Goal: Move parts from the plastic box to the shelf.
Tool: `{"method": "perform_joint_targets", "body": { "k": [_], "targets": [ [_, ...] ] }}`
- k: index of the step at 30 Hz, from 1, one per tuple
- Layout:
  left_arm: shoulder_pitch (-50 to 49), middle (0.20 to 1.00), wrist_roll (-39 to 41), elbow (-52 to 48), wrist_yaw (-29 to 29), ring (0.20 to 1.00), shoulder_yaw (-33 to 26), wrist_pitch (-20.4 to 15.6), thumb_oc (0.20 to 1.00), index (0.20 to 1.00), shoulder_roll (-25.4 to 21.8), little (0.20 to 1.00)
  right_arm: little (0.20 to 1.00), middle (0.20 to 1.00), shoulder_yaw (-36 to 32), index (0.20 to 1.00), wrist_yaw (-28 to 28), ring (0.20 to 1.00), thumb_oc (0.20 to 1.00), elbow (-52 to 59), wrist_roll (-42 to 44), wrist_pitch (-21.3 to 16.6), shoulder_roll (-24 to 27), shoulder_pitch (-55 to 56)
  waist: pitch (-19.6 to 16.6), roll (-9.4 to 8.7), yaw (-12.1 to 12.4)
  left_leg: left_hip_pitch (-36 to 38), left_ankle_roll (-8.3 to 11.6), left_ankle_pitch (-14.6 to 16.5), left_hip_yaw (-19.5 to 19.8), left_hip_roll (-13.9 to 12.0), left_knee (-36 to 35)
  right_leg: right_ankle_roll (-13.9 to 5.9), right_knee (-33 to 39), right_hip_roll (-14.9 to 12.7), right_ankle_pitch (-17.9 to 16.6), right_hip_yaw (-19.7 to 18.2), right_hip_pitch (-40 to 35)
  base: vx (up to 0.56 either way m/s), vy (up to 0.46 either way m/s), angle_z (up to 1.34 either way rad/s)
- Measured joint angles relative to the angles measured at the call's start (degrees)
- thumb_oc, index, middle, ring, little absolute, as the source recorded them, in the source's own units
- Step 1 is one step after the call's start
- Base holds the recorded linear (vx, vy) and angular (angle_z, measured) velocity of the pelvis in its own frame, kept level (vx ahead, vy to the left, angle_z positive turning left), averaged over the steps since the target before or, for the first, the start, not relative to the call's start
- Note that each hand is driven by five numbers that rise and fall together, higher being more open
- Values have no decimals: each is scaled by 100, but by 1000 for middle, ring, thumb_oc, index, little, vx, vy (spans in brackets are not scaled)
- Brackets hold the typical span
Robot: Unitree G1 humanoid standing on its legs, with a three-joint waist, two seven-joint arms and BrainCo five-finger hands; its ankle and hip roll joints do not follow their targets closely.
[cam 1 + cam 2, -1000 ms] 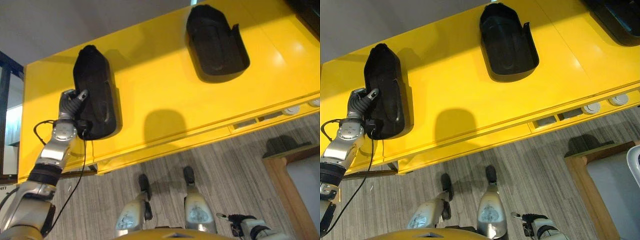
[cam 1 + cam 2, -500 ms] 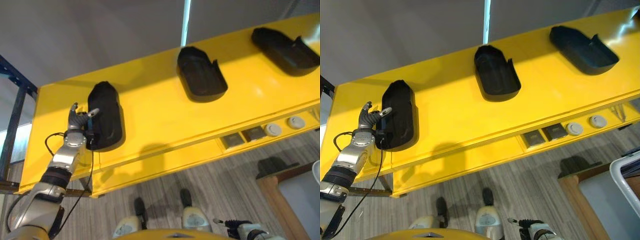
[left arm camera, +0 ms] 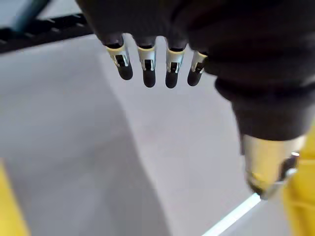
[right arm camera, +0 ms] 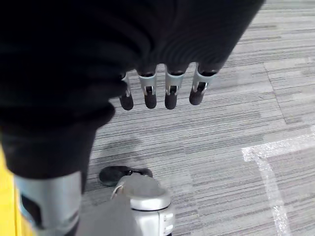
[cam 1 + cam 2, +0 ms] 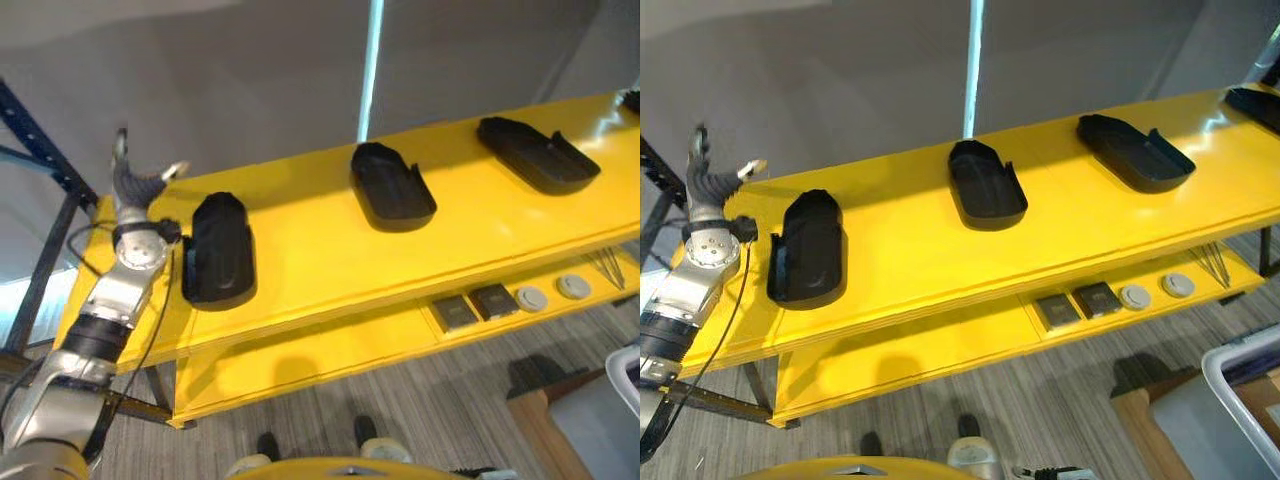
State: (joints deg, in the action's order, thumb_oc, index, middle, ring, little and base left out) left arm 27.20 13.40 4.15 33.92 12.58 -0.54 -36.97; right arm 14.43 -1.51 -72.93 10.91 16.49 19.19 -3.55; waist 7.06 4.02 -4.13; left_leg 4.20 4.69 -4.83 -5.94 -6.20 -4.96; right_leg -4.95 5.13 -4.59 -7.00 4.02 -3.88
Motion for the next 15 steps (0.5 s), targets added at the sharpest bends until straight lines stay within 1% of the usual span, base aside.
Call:
{"method": "perform_joint_targets", "body": {
  "k": [1, 2, 3, 5, 6, 7, 8, 9, 10, 12, 14, 15],
  "targets": [
    [-235, 564, 3, -398, -148, 564, -120, -47, 564, 564, 110, 564, 1000, 1000, -5, 1000, 0, 1000, 1000, 9, 1, 17, -37, 2, -56, -25, 76, 5, 4, 2, 19, -3, 0, 1, 1, 4, 18, 16, -6, -40, -30, 16],
    [-452, 241, 2, -649, -218, 241, -179, -108, 241, 241, 217, 241, 1000, 1000, -8, 1000, 9, 1000, 1000, -2, 1, 20, -65, 8, -121, -9, 110, 7, 5, 3, 31, -5, 0, 2, 1, 6, 27, 19, -18, -72, -29, 11],
    [-728, 200, 16, -804, -334, 200, -178, -218, 200, 200, 307, 200, 1000, 1000, 0, 1000, 9, 1000, 1000, 21, 3, 18, -99, 8, -191, -17, 216, -4, 4, 3, 85, 1, 0, -1, 0, 3, 42, 75, -36, -77, -32, 16],
    [-1363, 200, 245, -966, -614, 200, -242, -377, 200, 200, 676, 200, 1000, 1000, 0, 1000, 3, 1000, 1000, 19, 13, 24, -181, 16, -284, -33, 353, -19, 3, 2, 146, 9, 0, -3, 0, 1, 65, 158, -58, -58, -41, 19],
    [-2044, 200, 606, -1014, -974, 200, -322, -583, 200, 200, 1141, 200, 1000, 1000, 5, 1000, -19, 1000, 1000, 19, 21, 21, -192, 38, -288, -43, 459, -17, 2, 1, 176, 11, 0, -3, 0, -2, 78, 173, -84, -28, -45, 22],
    [-2256, 200, 736, -973, -1163, 200, -269, -600, 200, 200, 1236, 200, 1000, 1000, 5, 1000, -20, 1000, 1000, 1, 33, 19, -198, 56, -284, -42, 502, -18, 2, 1, 228, 12, 0, -5, -1, -3, 89, 211, -106, -81, -52, 29],
    [-2406, 200, 834, -894, -1405, 200, -177, -685, 200, 200, 1262, 200, 1000, 1000, 5, 1000, -20, 1000, 1000, -2, 44, 8, -216, 68, -268, -77, 556, -63, 2, 1, 304, 12, 1, 0, 0, -2, 98, 291, -109, -80, -25, 44],
    [-2632, 200, 1116, -827, -1899, 200, 17, -961, 200, 200, 1320, 200, 1000, 1000, 27, 1000, -18, 1000, 1000, 2, 46, 10, -247, 54, -226, -139, 703, -159, 1, 2, 378, -3, 0, -2, 0, 10, 103, 385, -97, -86, -26, 47],
    [-2779, 200, 1350, -830, -2168, 200, 127, -1170, 200, 200, 1340, 200, 1000, 1000, 43, 1000, -15, 1000, 1000, -2, 46, 8, -260, 55, -193, -184, 725, -196, 1, 1, 442, 4, 2, 1, 1, 3, 105, 449, -89, -36, -20, 47],
    [-2930, 200, 1555, -808, -2627, 200, 540, -1318, 200, 200, 1313, 200, 1000, 1000, 70, 1000, -15, 1000, 1000, -20, 44, 8, -300, 36, -118, -283, 798, -227, 1, 1, 443, -1, 2, 14, -1, -3, 114, 517, -81, -59, -21, 33],
    [-2952, 200, 1573, -806, -2851, 200, 769, -1521, 200, 200, 1303, 200, 1000, 1000, 110, 1000, -14, 1000, 1000, -28, 43, 5, -297, -41, -66, -263, 925, -293, -1, -2, 457, 0, 1, 10, 0, -3, 111, 549, -86, -44, -3, 19],
    [-2971, 200, 1561, -804, -3059, 200, 1010, -1800, 200, 200, 1268, 200, 1000, 1000, 117, 1000, -9, 1000, 1000, -46, 113, 8, -302, -122, -41, -247, 889, -341, -1, -3, 545, 25, 0, 8, 0, -24, 115, 616, -93, -67, 5, 24]
  ]
}}
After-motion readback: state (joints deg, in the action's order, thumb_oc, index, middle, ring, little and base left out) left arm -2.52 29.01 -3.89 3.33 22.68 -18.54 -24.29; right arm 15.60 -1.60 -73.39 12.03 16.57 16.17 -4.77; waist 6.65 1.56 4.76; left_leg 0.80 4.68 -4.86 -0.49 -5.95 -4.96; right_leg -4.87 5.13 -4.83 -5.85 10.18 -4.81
